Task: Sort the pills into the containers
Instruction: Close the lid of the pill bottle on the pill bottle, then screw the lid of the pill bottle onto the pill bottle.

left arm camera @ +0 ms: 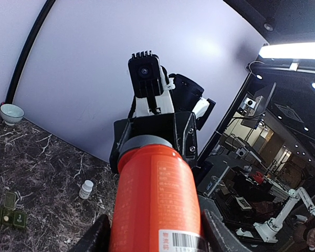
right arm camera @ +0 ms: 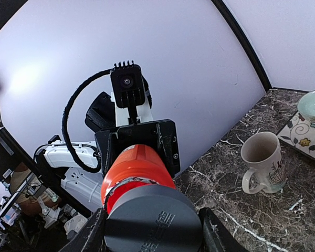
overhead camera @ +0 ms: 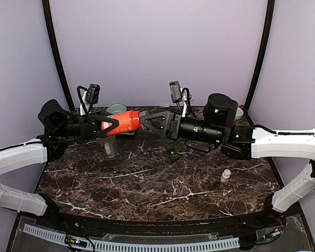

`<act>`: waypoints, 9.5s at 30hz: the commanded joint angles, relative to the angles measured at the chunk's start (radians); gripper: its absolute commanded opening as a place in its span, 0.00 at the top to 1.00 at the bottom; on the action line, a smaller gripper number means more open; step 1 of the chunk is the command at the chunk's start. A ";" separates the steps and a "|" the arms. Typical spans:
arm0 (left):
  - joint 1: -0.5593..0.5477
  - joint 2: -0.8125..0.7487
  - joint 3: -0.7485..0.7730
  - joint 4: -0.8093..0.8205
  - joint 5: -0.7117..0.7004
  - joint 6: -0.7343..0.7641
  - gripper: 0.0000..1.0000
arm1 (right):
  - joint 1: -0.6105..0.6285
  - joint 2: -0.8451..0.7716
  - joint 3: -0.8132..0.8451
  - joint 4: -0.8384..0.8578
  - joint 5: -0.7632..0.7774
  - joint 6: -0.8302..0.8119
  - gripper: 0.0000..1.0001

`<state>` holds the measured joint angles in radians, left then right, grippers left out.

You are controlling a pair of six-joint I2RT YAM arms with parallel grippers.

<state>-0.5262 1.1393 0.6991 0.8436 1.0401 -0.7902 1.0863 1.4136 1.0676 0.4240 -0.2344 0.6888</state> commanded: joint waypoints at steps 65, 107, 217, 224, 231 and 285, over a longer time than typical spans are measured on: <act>-0.132 -0.012 0.114 -0.082 -0.095 0.234 1.00 | 0.053 0.172 0.117 0.078 0.025 0.109 1.00; -0.339 -0.120 0.077 -0.419 -0.720 0.971 1.00 | 0.029 0.265 0.179 -0.030 -0.062 0.424 1.00; -0.166 -0.105 0.216 -0.531 -0.330 0.642 1.00 | 0.081 -0.258 0.048 -0.414 0.312 -0.402 0.30; -0.052 0.005 0.253 -0.402 -0.020 0.410 1.00 | 0.081 -0.323 0.041 -0.480 0.216 -0.451 0.29; -0.038 0.097 0.275 -0.260 0.150 0.239 1.00 | 0.081 -0.312 0.078 -0.544 0.137 -0.477 0.27; -0.080 0.215 0.327 -0.199 0.328 0.097 1.00 | 0.080 -0.070 0.319 -0.670 0.040 -0.576 0.61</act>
<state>-0.5949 1.3624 0.9871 0.6472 1.3483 -0.7300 1.1633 1.3411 1.3621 -0.2905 -0.1757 0.1036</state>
